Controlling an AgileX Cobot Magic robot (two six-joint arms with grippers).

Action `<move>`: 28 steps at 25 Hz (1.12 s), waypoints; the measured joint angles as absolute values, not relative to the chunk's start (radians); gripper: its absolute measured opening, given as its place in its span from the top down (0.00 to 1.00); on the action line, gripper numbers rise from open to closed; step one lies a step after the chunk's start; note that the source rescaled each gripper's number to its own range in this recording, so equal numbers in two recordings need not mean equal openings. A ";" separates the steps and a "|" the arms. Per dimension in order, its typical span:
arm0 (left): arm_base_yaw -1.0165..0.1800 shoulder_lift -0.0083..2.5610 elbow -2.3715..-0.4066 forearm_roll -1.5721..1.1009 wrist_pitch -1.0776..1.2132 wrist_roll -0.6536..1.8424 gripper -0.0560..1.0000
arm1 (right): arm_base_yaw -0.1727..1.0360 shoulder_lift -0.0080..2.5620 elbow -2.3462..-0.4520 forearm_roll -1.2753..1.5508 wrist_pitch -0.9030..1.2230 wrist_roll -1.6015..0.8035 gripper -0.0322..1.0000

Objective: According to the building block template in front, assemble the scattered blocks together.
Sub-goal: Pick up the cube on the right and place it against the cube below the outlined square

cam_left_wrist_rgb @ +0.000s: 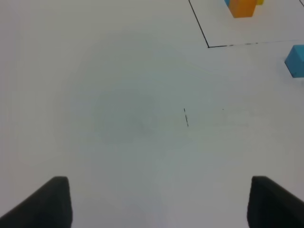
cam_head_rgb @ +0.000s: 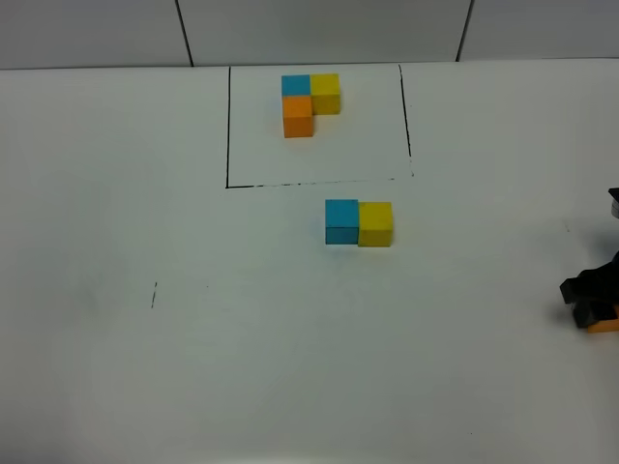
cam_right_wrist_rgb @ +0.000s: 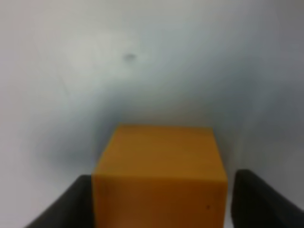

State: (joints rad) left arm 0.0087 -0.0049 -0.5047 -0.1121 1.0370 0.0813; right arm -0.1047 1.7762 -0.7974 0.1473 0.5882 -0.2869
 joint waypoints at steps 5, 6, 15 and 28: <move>0.009 -0.005 -0.505 -0.112 1.037 0.081 0.29 | -0.064 1.762 -0.797 0.150 0.626 -0.243 0.94; 0.009 -0.005 -0.505 -0.112 1.037 0.081 0.29 | -0.035 1.747 -0.797 0.149 0.636 -0.222 0.94; 0.009 -0.005 -0.505 -0.112 1.037 0.081 0.29 | 0.433 1.653 -0.852 -0.016 0.678 0.363 0.95; 0.009 -0.005 -0.505 -0.112 1.037 0.081 0.29 | 0.713 1.975 -1.305 -0.108 0.809 0.602 0.95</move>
State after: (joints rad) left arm 0.0087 -0.0049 -0.5047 -0.1121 1.0370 0.0813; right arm 0.7128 1.9752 -1.3050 -0.1081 0.8095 0.6020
